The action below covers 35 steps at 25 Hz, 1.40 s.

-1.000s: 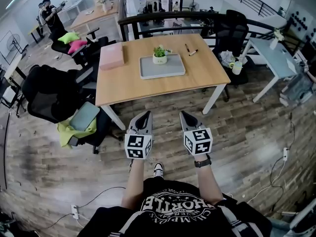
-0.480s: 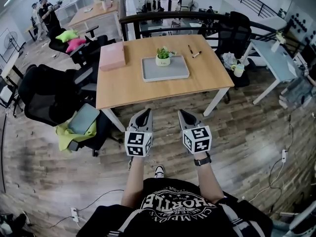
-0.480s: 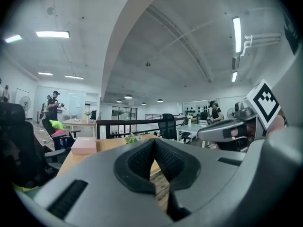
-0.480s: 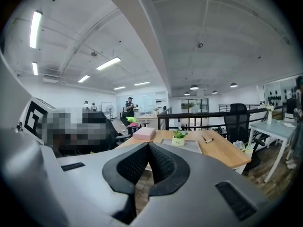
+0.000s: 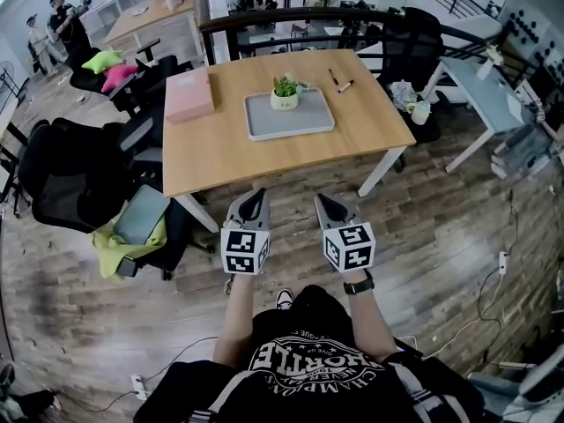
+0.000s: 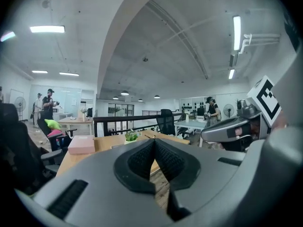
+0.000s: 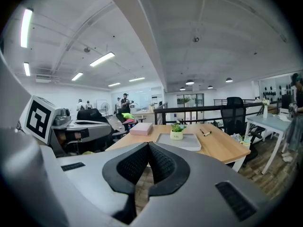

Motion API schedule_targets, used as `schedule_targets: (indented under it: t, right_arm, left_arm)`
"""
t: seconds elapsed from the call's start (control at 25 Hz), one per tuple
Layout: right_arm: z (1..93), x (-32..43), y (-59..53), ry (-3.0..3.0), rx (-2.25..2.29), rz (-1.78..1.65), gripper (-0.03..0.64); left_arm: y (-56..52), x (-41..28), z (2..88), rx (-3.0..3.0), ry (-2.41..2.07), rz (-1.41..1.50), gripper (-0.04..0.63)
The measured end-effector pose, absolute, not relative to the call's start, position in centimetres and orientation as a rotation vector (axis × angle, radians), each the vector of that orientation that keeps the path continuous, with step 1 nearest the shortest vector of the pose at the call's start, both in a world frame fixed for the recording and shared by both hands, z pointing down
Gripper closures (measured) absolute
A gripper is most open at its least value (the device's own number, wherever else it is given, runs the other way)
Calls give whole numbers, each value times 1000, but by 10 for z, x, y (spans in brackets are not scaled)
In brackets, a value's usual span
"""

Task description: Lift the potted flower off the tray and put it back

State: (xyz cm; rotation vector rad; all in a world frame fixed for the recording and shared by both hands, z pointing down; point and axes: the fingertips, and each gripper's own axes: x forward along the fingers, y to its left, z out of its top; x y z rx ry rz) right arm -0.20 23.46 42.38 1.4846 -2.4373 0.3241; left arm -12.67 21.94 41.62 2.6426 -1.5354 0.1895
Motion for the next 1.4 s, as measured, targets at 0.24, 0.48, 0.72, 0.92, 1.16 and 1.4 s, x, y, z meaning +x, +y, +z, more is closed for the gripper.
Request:
schedule_targets:
  t: [0.24, 0.48, 0.72, 0.92, 1.16, 1.4]
  right_arm:
    - [431, 8, 218, -2430, 1520, 395, 597]
    - [447, 3, 182, -2450, 1476, 451, 597]
    - [442, -2, 125, -2486, 1449, 463, 597]
    - [429, 2, 82, -2507, 1439, 443, 598]
    - [427, 6, 45, -2518, 1428, 439, 597]
    - [427, 12, 15, -2524, 1416, 450, 597]
  left_arm:
    - [212, -100, 418, 2697, -1472, 207, 580]
    - [181, -110, 442, 2609, -1507, 232, 580]
    - [134, -119, 431, 2594, -1560, 229, 580]
    - [95, -118, 418, 2596, -1587, 222, 580]
    - [61, -109, 419, 2601, -1582, 232, 580]
    - [35, -99, 420, 2614, -1575, 264, 580]
